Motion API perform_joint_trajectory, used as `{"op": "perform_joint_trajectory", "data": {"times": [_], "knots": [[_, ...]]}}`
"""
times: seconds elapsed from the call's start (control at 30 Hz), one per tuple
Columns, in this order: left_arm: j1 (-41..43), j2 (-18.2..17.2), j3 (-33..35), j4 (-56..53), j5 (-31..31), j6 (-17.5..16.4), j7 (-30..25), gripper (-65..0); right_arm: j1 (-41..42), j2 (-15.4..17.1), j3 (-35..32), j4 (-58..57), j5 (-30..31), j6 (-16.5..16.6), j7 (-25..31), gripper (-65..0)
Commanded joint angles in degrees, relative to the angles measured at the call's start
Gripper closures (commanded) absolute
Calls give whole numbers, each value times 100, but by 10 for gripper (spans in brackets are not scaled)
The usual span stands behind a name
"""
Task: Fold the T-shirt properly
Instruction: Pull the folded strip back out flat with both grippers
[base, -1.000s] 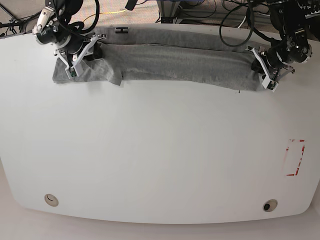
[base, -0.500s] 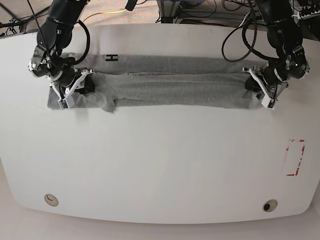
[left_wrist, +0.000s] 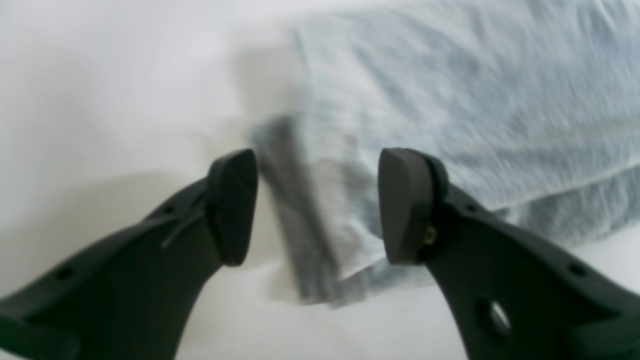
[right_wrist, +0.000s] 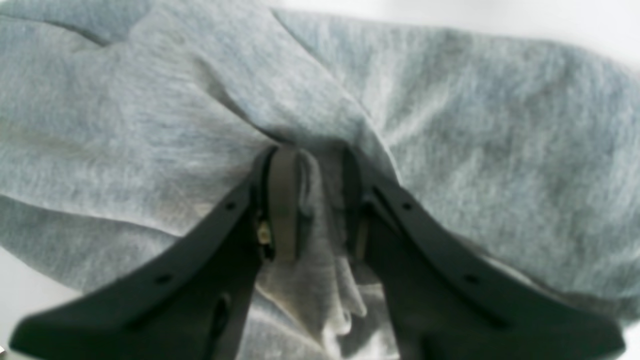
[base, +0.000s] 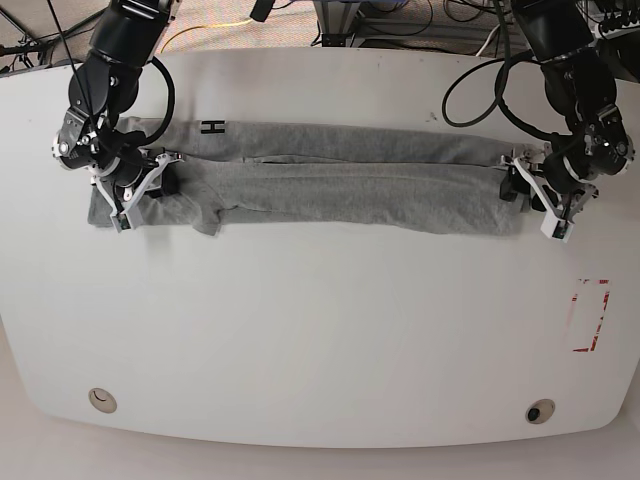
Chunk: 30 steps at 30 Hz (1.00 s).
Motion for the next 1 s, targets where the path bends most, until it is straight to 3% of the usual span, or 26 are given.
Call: {"op": "perform_joint_trajectory", "data": {"times": [0.0,0.2,0.77,0.97], "knots": [[-79,-80,-133,208,-64,-6,105,-372,10,63,22,32,-221,-86,-176,-138],[-290,-106,-731,-117,-64,-6,457,-376,1,63,22,50,-203,-86,-176,-138],[-475,175,-705,-1524,-81,-6,246,-376,1,54,22,67,-195,-86,-176,-138],[-334,140,-467,-1532,-802,-6,290,-363,-8,-34,57,67,-195,-86,-176,-138]]}}
